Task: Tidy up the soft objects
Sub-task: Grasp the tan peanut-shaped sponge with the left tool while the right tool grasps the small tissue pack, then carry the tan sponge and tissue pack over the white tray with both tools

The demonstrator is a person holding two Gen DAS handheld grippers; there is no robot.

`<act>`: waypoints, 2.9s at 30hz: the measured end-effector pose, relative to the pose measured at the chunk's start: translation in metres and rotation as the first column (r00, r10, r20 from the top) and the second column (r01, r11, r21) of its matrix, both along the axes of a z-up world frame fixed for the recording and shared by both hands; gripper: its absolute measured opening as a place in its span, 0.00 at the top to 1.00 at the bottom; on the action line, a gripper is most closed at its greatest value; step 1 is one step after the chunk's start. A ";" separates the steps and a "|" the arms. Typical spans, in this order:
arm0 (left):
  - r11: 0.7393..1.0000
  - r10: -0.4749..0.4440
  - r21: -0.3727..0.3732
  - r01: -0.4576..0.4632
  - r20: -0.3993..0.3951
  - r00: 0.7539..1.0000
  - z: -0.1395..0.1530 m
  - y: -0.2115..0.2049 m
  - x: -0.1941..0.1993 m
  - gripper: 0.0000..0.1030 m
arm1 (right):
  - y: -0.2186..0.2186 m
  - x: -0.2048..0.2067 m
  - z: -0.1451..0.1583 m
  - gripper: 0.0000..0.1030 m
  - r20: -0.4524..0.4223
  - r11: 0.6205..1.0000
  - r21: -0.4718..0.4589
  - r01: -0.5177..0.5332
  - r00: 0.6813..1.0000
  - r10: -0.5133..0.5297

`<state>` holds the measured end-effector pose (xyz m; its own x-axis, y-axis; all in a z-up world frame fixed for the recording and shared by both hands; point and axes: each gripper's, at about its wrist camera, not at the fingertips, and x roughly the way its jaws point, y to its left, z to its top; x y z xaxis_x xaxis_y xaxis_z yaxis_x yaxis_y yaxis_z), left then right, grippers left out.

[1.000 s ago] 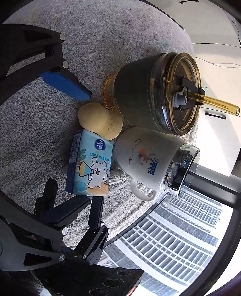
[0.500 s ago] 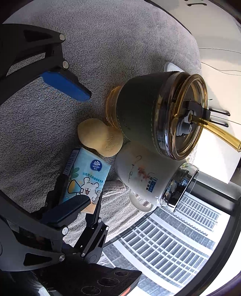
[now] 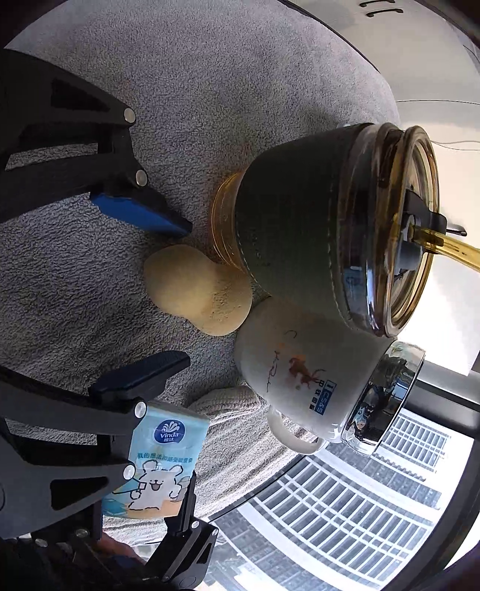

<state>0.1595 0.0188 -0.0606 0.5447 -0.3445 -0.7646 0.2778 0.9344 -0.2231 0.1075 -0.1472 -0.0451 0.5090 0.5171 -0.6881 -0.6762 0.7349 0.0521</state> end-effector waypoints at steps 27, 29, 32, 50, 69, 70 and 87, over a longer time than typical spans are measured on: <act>0.999 0.047 0.009 -0.047 0.046 0.998 0.000 0.010 -0.028 0.70 | -0.007 -0.004 0.000 0.47 -0.004 1.000 0.013 0.028 1.000 -0.028; 0.999 0.052 0.004 -0.052 0.046 0.998 0.003 0.017 -0.037 0.70 | -0.010 -0.006 0.003 0.47 -0.003 0.999 0.008 0.038 0.999 -0.038; 0.998 0.066 0.006 -0.067 0.057 0.996 0.013 0.028 -0.047 0.70 | -0.017 -0.007 0.009 0.47 -0.007 0.999 0.015 0.052 0.999 -0.052; 0.989 0.134 0.048 -0.140 0.108 0.985 0.056 0.119 0.000 0.70 | -0.083 0.037 0.048 0.47 0.016 0.978 -0.017 0.207 0.978 -0.206; 0.983 -0.008 0.184 -0.016 0.128 0.992 0.082 0.111 0.162 0.70 | -0.092 0.206 0.079 0.47 0.053 0.968 -0.138 0.208 0.978 -0.203; 0.980 -0.024 0.197 -0.001 0.125 0.992 0.081 0.107 0.170 0.70 | -0.087 0.214 0.079 0.47 0.055 0.969 -0.148 0.201 0.979 -0.195; 0.953 -0.216 0.235 0.192 0.078 0.973 0.048 0.055 0.236 0.70 | 0.027 0.317 0.054 0.47 -0.024 0.971 -0.213 -0.105 0.994 0.103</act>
